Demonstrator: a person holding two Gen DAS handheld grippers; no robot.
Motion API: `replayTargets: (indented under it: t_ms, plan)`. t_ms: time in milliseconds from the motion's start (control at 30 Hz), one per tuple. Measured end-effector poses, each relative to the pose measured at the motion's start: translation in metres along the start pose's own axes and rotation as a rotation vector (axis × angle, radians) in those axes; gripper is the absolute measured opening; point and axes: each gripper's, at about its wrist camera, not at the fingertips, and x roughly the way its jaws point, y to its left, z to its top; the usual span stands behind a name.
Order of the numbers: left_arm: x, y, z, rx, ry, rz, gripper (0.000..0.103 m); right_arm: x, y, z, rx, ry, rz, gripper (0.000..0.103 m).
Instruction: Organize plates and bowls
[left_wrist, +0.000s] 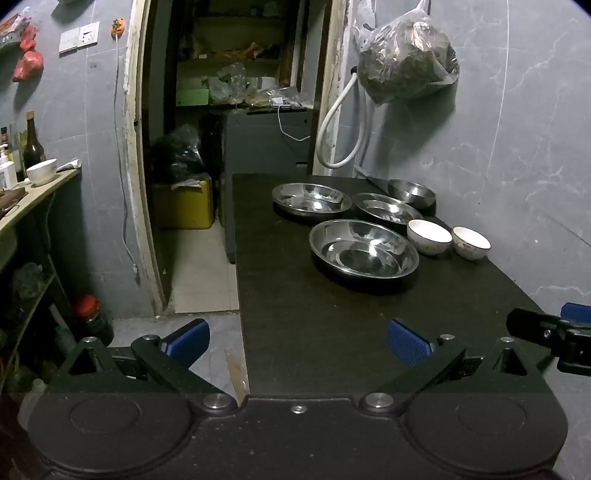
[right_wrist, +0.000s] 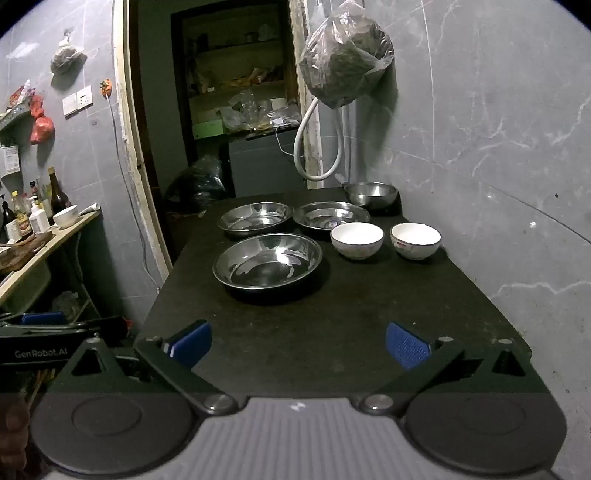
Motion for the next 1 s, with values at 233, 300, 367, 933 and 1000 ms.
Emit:
replayTargets:
  t_ms: [233,300,367,933,1000]
  plan:
    - [-0.0007,-0.0008,0.0001,0.000,0.002,0.003,0.102,0.0013,0.0012,0.0002,-0.001,0.003,-0.001,0.103]
    - [-0.0001,-0.0001,0.0002,-0.002,0.005,0.000,0.102,0.0014,0.0012,0.0000,-0.001,0.004,-0.001,0.103]
    - [0.0000,0.0001,0.0002,-0.002,0.005,0.000,0.102,0.0014,0.0014,-0.0001,-0.002,0.005,-0.002,0.103]
    - [0.0067,-0.0001,-0.0060,-0.001,0.010,-0.001,0.102,0.0002,0.0004,0.0010,-0.001,0.006,-0.004,0.103]
    - [0.0075,0.0000,-0.0068,-0.001,0.010,-0.002,0.102,0.0008,0.0010,0.0022,0.000,0.007,-0.004,0.103]
